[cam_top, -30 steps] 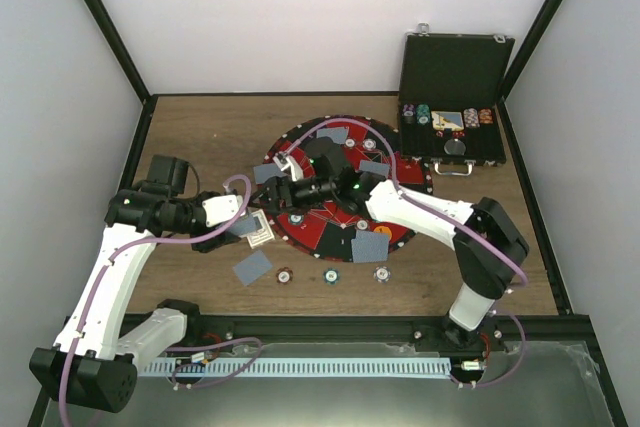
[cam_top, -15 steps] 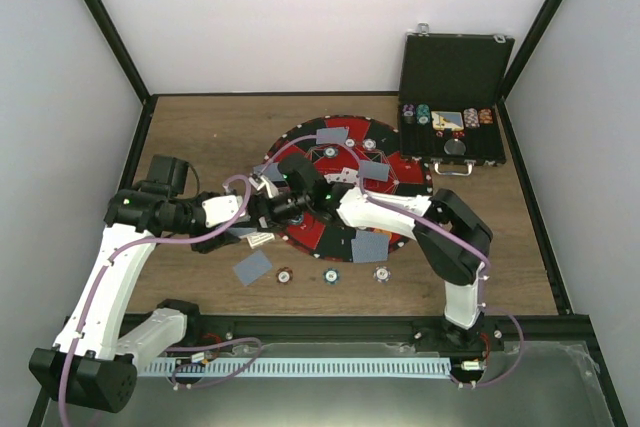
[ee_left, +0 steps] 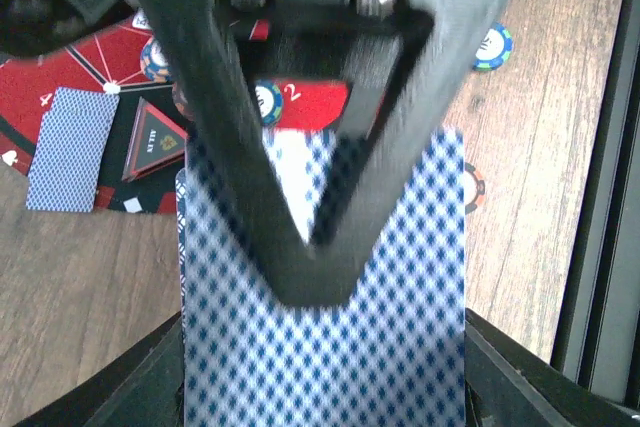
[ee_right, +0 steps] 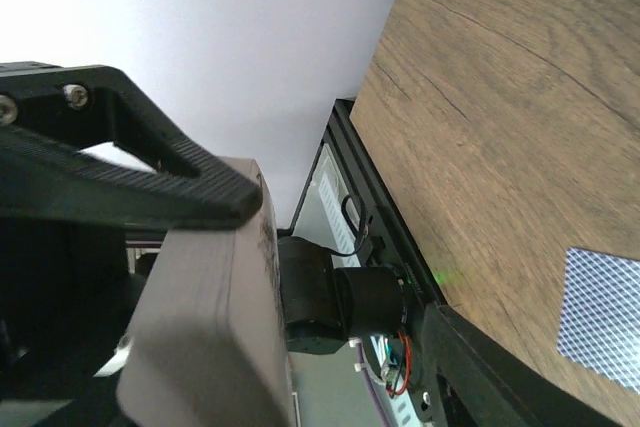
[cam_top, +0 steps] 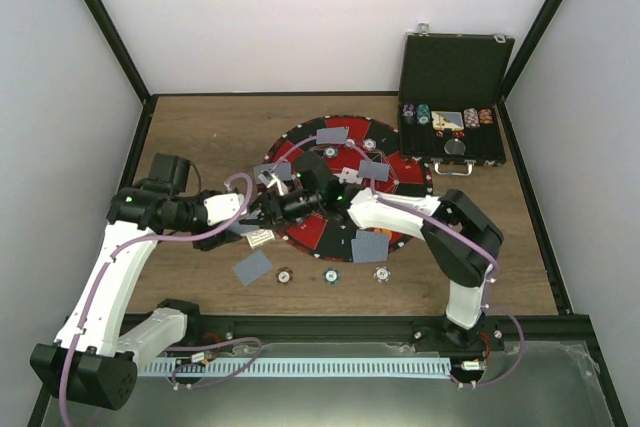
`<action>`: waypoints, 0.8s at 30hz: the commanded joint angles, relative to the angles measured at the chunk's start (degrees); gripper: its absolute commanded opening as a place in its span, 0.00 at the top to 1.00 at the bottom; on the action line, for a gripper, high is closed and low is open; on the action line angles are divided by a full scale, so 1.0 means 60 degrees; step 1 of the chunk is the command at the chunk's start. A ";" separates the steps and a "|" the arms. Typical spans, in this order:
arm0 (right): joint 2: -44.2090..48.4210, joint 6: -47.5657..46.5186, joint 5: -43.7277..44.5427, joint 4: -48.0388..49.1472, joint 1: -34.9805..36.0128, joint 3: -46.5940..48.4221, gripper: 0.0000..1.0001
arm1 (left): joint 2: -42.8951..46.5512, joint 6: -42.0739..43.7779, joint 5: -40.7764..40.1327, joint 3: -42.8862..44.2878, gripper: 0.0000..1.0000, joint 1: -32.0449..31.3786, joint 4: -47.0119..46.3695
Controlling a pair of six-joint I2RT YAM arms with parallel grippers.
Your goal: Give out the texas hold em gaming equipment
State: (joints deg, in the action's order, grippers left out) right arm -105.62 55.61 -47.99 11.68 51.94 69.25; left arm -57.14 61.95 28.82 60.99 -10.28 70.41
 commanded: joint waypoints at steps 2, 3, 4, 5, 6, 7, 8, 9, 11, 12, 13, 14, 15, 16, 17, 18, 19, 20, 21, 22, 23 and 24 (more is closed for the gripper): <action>0.0546 0.0154 0.0649 -0.0409 -0.0724 -0.0824 0.53 | 0.0110 0.0126 0.0305 0.0314 0.95 0.0022 0.0192; 0.0627 0.0207 0.0601 -0.0301 -0.0726 -0.0877 0.57 | 0.0106 0.0114 0.0316 0.0313 0.95 0.0036 0.0185; 0.0733 0.0259 0.0558 -0.0205 -0.0728 -0.0891 0.63 | 0.0092 0.0105 0.0319 0.0322 0.96 0.0030 0.0172; 0.0812 0.0319 0.0507 -0.0114 -0.0728 -0.0904 0.69 | 0.0080 0.0106 0.0323 0.0319 0.95 0.0031 0.0164; 0.0904 0.0382 0.0462 -0.0024 -0.0732 -0.0918 0.75 | 0.0062 0.0101 0.0324 0.0323 0.95 0.0030 0.0149; 0.0998 0.0439 0.0431 0.0044 -0.0732 -0.0922 0.80 | 0.0048 0.0104 0.0310 0.0319 0.95 0.0033 0.0154; 0.1081 0.0514 0.0391 0.0120 -0.0731 -0.0933 0.83 | 0.0036 0.0091 0.0289 0.0312 0.95 0.0043 0.0146; 0.1168 0.0574 0.0347 0.0203 -0.0719 -0.0944 0.85 | 0.0032 0.0097 0.0287 0.0320 0.95 0.0027 0.0143; 0.1318 0.0607 0.0312 0.0226 -0.0720 -0.0968 0.89 | 0.0018 0.0097 0.0267 0.0322 0.95 0.0016 0.0125; 0.1390 0.0553 0.0367 0.0139 -0.0729 -0.0979 0.91 | 0.0019 0.0098 0.0253 0.0303 0.95 0.0022 0.0127; 0.1469 0.0457 0.0421 -0.0011 -0.0739 -0.0986 0.94 | 0.0019 0.0090 0.0251 0.0306 0.95 0.0025 0.0106; 0.1563 0.0375 0.0474 -0.0129 -0.0753 -0.1005 0.96 | 0.0018 0.0090 0.0240 0.0297 0.95 0.0016 0.0107; 0.1652 0.0346 0.0482 -0.0169 -0.0779 -0.1066 0.99 | 0.0005 0.0089 0.0229 0.0294 0.95 0.0024 0.0111; 0.1752 0.0362 0.0483 -0.0135 -0.0835 -0.1164 0.99 | 0.0003 0.0089 0.0222 0.0264 0.95 0.0020 0.0091; 0.1853 0.0380 0.0490 -0.0118 -0.0886 -0.1271 0.99 | 0.0003 0.0089 0.0196 0.0237 0.95 0.0023 0.0079; 0.1944 0.0413 0.0477 -0.0078 -0.0948 -0.1372 0.99 | 0.0003 0.0093 0.0161 0.0215 0.95 0.0019 0.0072; 0.2045 0.0424 0.0438 -0.0053 -0.1006 -0.1500 0.99 | 0.0010 0.0090 0.0119 0.0167 0.95 0.0019 0.0048; 0.2142 0.0466 0.0388 0.0004 -0.1087 -0.1576 0.99 | 0.0004 0.0091 0.0075 0.0119 0.95 0.0023 0.0023; 0.2239 0.0524 0.0319 0.0091 -0.1176 -0.1709 0.99 | 0.0003 0.0090 0.0031 0.0076 0.95 0.0029 -0.0014; 0.2379 0.0572 0.0234 0.0185 -0.1284 -0.1824 0.99 | 0.0003 0.0082 -0.0015 0.0028 0.95 0.0022 -0.0035; 0.2479 0.0598 0.0165 0.0216 -0.1433 -0.1925 0.99 | 0.0010 0.0061 -0.0065 -0.0034 0.95 0.0030 -0.0079; 0.2607 0.0565 0.0112 0.0191 -0.1598 -0.2020 0.99 | -0.0007 0.0033 -0.0146 -0.0121 0.95 0.0024 -0.0151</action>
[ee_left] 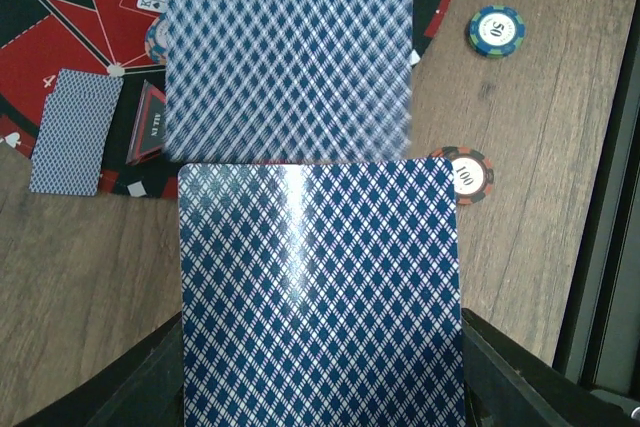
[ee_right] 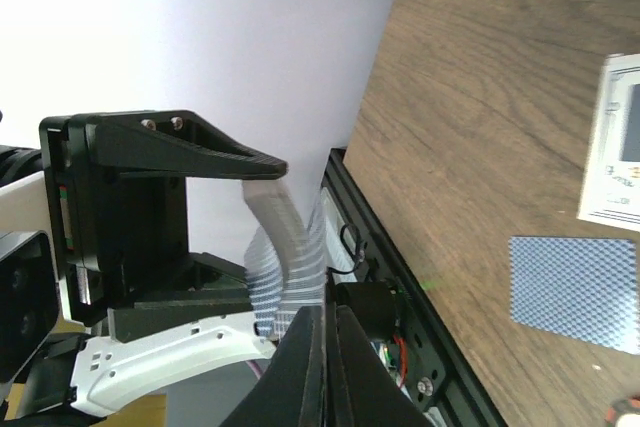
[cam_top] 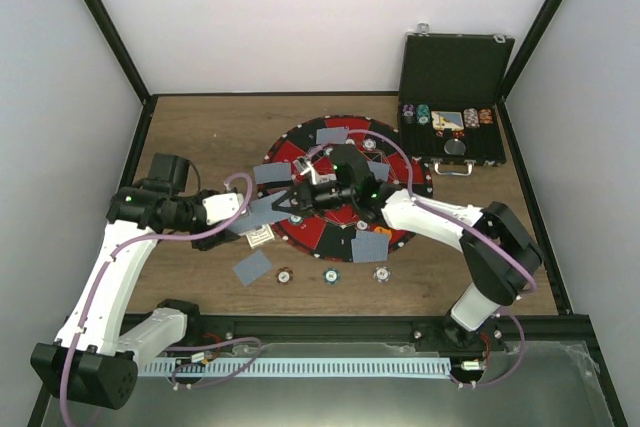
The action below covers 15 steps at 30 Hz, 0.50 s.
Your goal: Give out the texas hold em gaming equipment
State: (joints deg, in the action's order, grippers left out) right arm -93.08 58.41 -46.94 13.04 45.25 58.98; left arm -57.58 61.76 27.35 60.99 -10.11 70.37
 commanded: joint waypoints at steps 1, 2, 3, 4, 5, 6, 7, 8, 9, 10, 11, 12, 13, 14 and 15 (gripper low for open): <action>0.0656 0.0001 -0.0115 -0.0159 -0.0727 -0.0389 0.99 | 0.0043 0.0038 -0.0029 -0.0229 0.96 0.0000 -0.0226; 0.0778 -0.0139 -0.0160 -0.0365 -0.0996 -0.0449 0.99 | 0.0006 0.0037 -0.0079 -0.0350 0.96 -0.0004 -0.0289; 0.0923 -0.0371 -0.0177 -0.0651 -0.1348 -0.0498 0.99 | -0.0028 0.0035 -0.0229 -0.0481 0.96 0.0000 -0.0365; 0.1044 -0.0657 -0.0153 -0.1032 -0.1760 -0.0523 0.99 | -0.0078 0.0023 -0.0381 -0.0649 0.96 0.0000 -0.0460; 0.1141 -0.1024 -0.0105 -0.1518 -0.2183 -0.0542 0.99 | -0.0105 0.0020 -0.0552 -0.0861 0.96 0.0000 -0.0608; 0.1199 -0.1346 -0.0087 -0.1897 -0.2705 -0.0581 0.99 | -0.0125 0.0027 -0.0744 -0.1083 0.96 0.0000 -0.0787; 0.1227 -0.1685 -0.0060 -0.2254 -0.3184 -0.0623 0.99 | -0.0140 0.0024 -0.0922 -0.1325 0.96 0.0013 -0.0938; 0.1192 -0.2070 0.0052 -0.2635 -0.3718 -0.0612 0.99 | -0.0155 0.0031 -0.1081 -0.1557 0.96 0.0015 -0.1110; 0.1125 -0.2396 0.0139 -0.3069 -0.4230 -0.0564 0.99 | -0.0158 0.0054 -0.1229 -0.1794 0.96 0.0036 -0.1331; 0.1027 -0.2744 0.0232 -0.3485 -0.4662 -0.0515 0.99 | -0.0168 0.0062 -0.1308 -0.1985 0.96 0.0100 -0.1495; 0.0907 -0.3094 0.0317 -0.3692 -0.5099 -0.0457 0.99 | -0.0191 0.0092 -0.1287 -0.2132 0.96 0.0254 -0.1687; 0.0776 -0.3319 0.0460 -0.3848 -0.5432 -0.0404 0.99 | -0.0242 0.0210 -0.1131 -0.2258 0.96 0.0583 -0.1851; 0.0594 -0.3570 0.0701 -0.4083 -0.5773 -0.0284 0.99 | -0.0339 0.0369 -0.0930 -0.2334 0.96 0.0948 -0.1970; 0.0294 -0.3799 0.0866 -0.4278 -0.5985 -0.0080 0.99 | -0.0511 0.0497 -0.0813 -0.2418 0.96 0.1216 -0.2065; 0.0041 -0.3984 0.0959 -0.4421 -0.6147 0.0071 0.99 | -0.0697 0.0642 -0.0784 -0.2499 0.96 0.1417 -0.2118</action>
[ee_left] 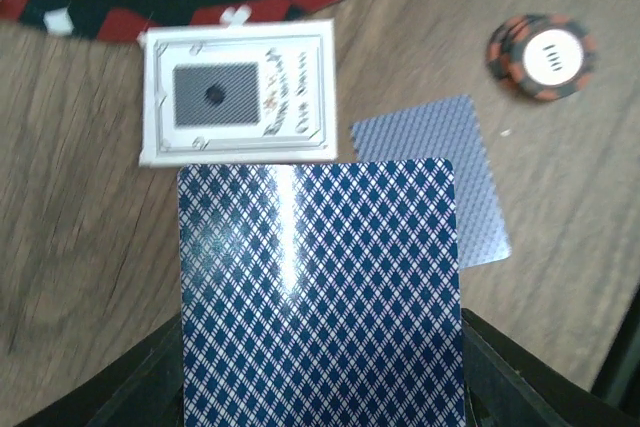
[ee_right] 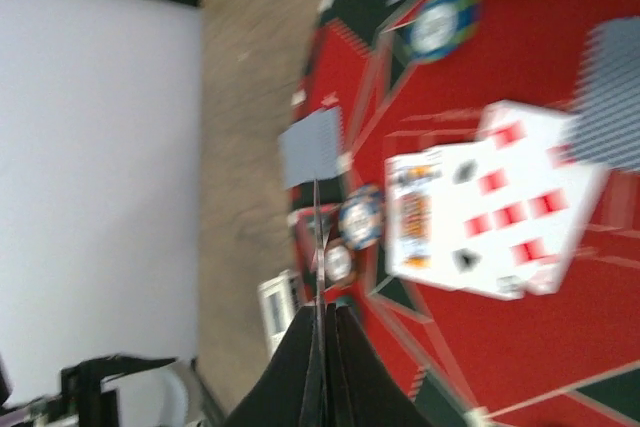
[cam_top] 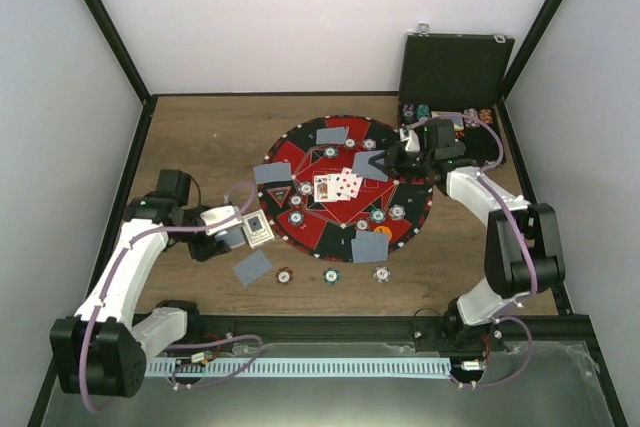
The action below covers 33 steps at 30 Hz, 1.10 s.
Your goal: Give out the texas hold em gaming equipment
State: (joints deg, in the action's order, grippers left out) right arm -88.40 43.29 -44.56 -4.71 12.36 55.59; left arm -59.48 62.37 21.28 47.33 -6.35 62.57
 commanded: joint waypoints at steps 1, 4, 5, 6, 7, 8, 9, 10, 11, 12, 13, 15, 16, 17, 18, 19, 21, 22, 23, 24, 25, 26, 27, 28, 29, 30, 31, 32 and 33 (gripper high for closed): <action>-0.1012 -0.1610 0.0655 -0.1571 -0.0794 0.0781 0.99 | -0.0574 0.0682 0.0099 -0.0355 0.96 0.0913 -0.0911; -0.1866 -0.1852 0.0857 -0.1675 -0.0982 0.1128 0.99 | -0.0846 0.1023 -0.0619 -0.1028 0.96 0.1017 -0.1384; -0.2136 -0.1877 0.0886 -0.1678 -0.0990 0.1224 0.99 | -0.0844 0.1114 -0.0774 -0.1236 0.96 0.1055 -0.1579; -0.2405 -0.1895 0.0861 -0.1625 -0.0994 0.1316 0.99 | -0.0839 0.1217 -0.0845 -0.1401 0.96 0.1109 -0.1721; -0.2654 -0.1897 0.0837 -0.1561 -0.0991 0.1392 0.99 | -0.0849 0.1279 -0.0817 -0.1509 0.96 0.1180 -0.1826; -0.2889 -0.1905 0.0835 -0.1524 -0.0991 0.1462 0.99 | -0.0883 0.1333 -0.0757 -0.1578 0.96 0.1240 -0.1944; -0.3086 -0.1935 0.0900 -0.1514 -0.0991 0.1546 0.99 | -0.0965 0.1367 -0.0700 -0.1625 0.96 0.1293 -0.2028; -0.3269 -0.1973 0.0982 -0.1542 -0.0991 0.1624 0.99 | -0.1068 0.1393 -0.0678 -0.1671 0.96 0.1317 -0.2118; -0.3409 -0.2002 0.1067 -0.1544 -0.0998 0.1656 0.99 | -0.1196 0.1397 -0.0676 -0.1719 0.96 0.1321 -0.2244; -0.3499 -0.2033 0.1143 -0.1544 -0.0999 0.1661 0.99 | -0.1391 0.1395 -0.0688 -0.1772 0.96 0.1322 -0.2379; -0.3566 -0.2048 0.1222 -0.1550 -0.0999 0.1644 0.99 | -0.1513 0.1379 -0.0702 -0.1834 0.96 0.1315 -0.2518; -0.3580 -0.2077 0.1265 -0.1475 -0.0998 0.1513 0.99 | -0.1738 0.1382 -0.0716 -0.1970 0.96 0.1315 -0.2837; -0.3557 -0.2097 0.1329 -0.1460 -0.0999 0.1415 0.99 | -0.1826 0.1397 -0.0730 -0.2046 0.95 0.1321 -0.2991; -0.3529 -0.2129 0.1427 -0.1457 -0.0992 0.1325 0.99 | -0.1910 0.1452 -0.0730 -0.2106 0.94 0.1322 -0.3088; -0.3476 -0.2168 0.1534 -0.1482 -0.0991 0.1256 0.99 | -0.1957 0.1494 -0.0697 -0.2147 0.90 0.1322 -0.3140; -0.3455 -0.2217 0.1641 -0.1558 -0.0991 0.1227 0.99 | -0.2023 0.1503 -0.0652 -0.2183 0.79 0.1324 -0.3170; -0.3446 -0.2327 0.1795 -0.1733 -0.0998 0.1230 0.90 | -0.2109 0.1524 -0.0618 -0.2194 0.46 0.1322 -0.3152; -0.3429 -0.2359 0.1857 -0.1804 -0.0992 0.1247 0.84 | -0.2123 0.1514 -0.0617 -0.2204 0.32 0.1322 -0.3106; -0.3388 -0.2387 0.1903 -0.1864 -0.0994 0.1252 0.77 | -0.2106 0.1503 -0.0603 -0.2192 0.19 0.1320 -0.3069; -0.3321 -0.2407 0.1947 -0.1915 -0.0991 0.1252 0.69 | -0.2079 0.1491 -0.0587 -0.2180 0.07 0.1329 -0.3015; -0.3234 -0.2411 0.2004 -0.1955 -0.0991 0.1239 0.64 | -0.2018 0.1453 -0.0553 -0.2169 0.01 0.1330 -0.2960; -0.3139 -0.2434 0.2079 -0.2009 -0.0983 0.1238 0.59 | -0.1949 0.1441 -0.0493 -0.2127 0.00 0.1319 -0.2862; -0.3011 -0.2453 0.2167 -0.2071 -0.0977 0.1248 0.54 | -0.1881 0.1448 -0.0424 -0.2069 0.00 0.1322 -0.2727; -0.2902 -0.2478 0.2273 -0.2146 -0.0965 0.1263 0.50 | -0.1827 0.1453 -0.0364 -0.2003 0.00 0.1322 -0.2584; -0.2771 -0.2506 0.2449 -0.2253 -0.0962 0.1277 0.45 | -0.1787 0.1455 -0.0316 -0.1922 0.00 0.1322 -0.2449; -0.2647 -0.2543 0.2589 -0.2356 -0.0954 0.1312 0.41 | -0.1757 0.1456 -0.0286 -0.1836 0.00 0.1322 -0.2326; -0.2531 -0.2579 0.2754 -0.2482 -0.0948 0.1355 0.37 | -0.1731 0.1448 -0.0260 -0.1762 0.00 0.1322 -0.2195; -0.2401 -0.2612 0.2922 -0.2601 -0.0947 0.1399 0.33 | -0.1710 0.1446 -0.0244 -0.1675 0.00 0.1322 -0.2082; -0.2269 -0.2633 0.3073 -0.2733 -0.0941 0.1442 0.28 | -0.1685 0.1440 -0.0229 -0.1571 0.00 0.1324 -0.1902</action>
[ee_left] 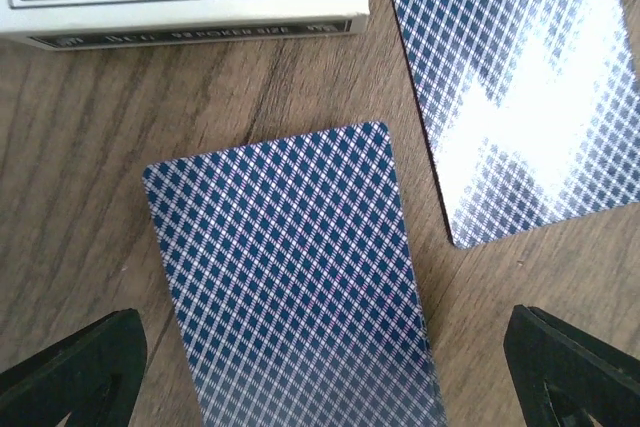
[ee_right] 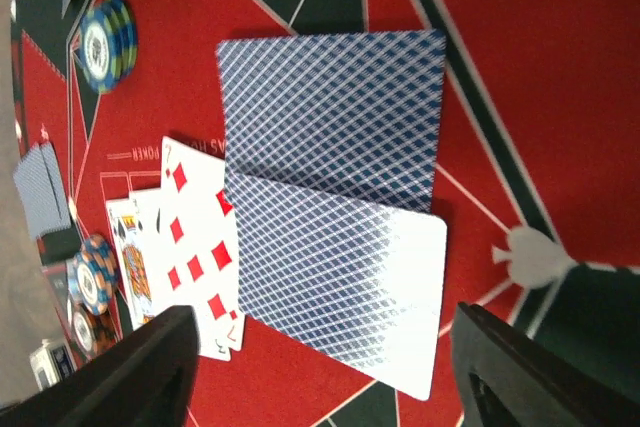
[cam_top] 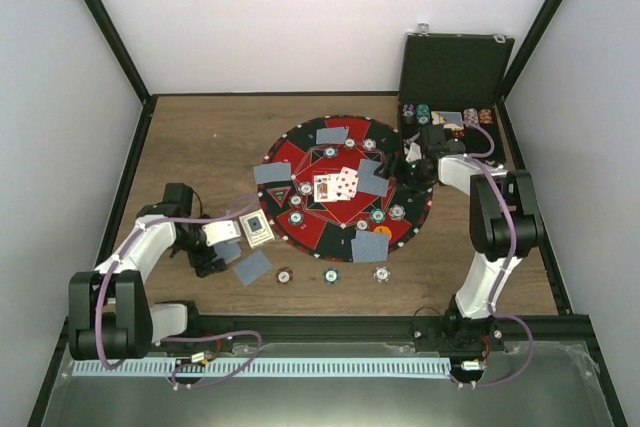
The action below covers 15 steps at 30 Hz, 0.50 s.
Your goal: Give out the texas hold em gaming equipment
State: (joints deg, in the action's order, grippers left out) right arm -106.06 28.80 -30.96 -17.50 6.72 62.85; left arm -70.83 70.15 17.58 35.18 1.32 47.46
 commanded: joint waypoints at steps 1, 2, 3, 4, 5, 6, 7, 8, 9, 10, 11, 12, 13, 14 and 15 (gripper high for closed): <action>0.0843 -0.0248 0.0976 -0.0728 0.0012 0.0277 0.23 | 0.0223 0.0124 0.0406 0.0546 0.00 0.0040 0.0772; 0.1003 -0.0275 0.1123 -0.0843 0.0045 0.0321 0.18 | 0.0262 0.0098 0.0464 0.0678 0.00 0.0041 0.0922; 0.1189 -0.0293 0.1319 -0.0958 0.0060 0.0365 0.12 | 0.0307 0.0043 0.0531 0.0825 0.00 0.0043 0.1071; 0.1387 -0.0316 0.1545 -0.1034 0.0111 0.0402 0.05 | 0.0353 -0.0046 0.0639 0.1026 0.00 0.0045 0.1219; 0.1607 -0.0341 0.1760 -0.1108 0.0154 0.0408 0.01 | 0.0414 -0.0183 0.0764 0.1262 0.00 0.0044 0.1333; 0.1877 -0.0373 0.2027 -0.1125 0.0193 0.0405 0.00 | 0.0440 -0.0398 0.0920 0.1509 0.00 0.0040 0.1406; 0.2157 -0.0383 0.2333 -0.1097 0.0241 0.0357 0.00 | 0.0451 -0.0594 0.1076 0.1795 0.00 0.0052 0.1424; 0.2467 -0.0384 0.2675 -0.1010 0.0279 0.0263 0.00 | 0.0452 -0.0865 0.1245 0.2065 0.00 0.0057 0.1375; 0.2823 -0.0382 0.3022 -0.0876 0.0298 0.0114 0.00 | 0.0457 -0.1262 0.1457 0.2346 0.00 0.0070 0.1203; 0.3332 -0.0354 0.3476 -0.0680 0.0311 -0.0071 0.00 | 0.0486 -0.1795 0.1646 0.2584 0.00 0.0092 0.0850; 0.3716 -0.0300 0.4027 -0.0421 0.0322 -0.0276 0.00 | 0.0526 -0.2489 0.1780 0.2739 0.00 0.0112 0.0300; 0.4131 -0.0194 0.4638 -0.0222 0.0333 -0.0508 0.00 | 0.0580 -0.3226 0.1816 0.2791 0.00 0.0127 -0.0409; 0.4536 -0.0084 0.5340 0.0050 0.0343 -0.0771 0.00 | 0.0638 -0.4214 0.1707 0.2755 0.00 0.0149 -0.1394; 0.4995 0.0016 0.5928 0.0458 0.0344 -0.1141 0.00 | 0.0699 -0.5209 0.1535 0.2630 0.00 0.0177 -0.2472; 0.5475 0.0012 0.6472 0.1074 0.0345 -0.1603 0.00 | 0.0767 -0.6034 0.1339 0.2324 0.00 0.0223 -0.3468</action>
State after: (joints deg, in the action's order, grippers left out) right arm -81.73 27.90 -8.82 -19.44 8.45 59.35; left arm -67.85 54.46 24.69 50.54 1.72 46.26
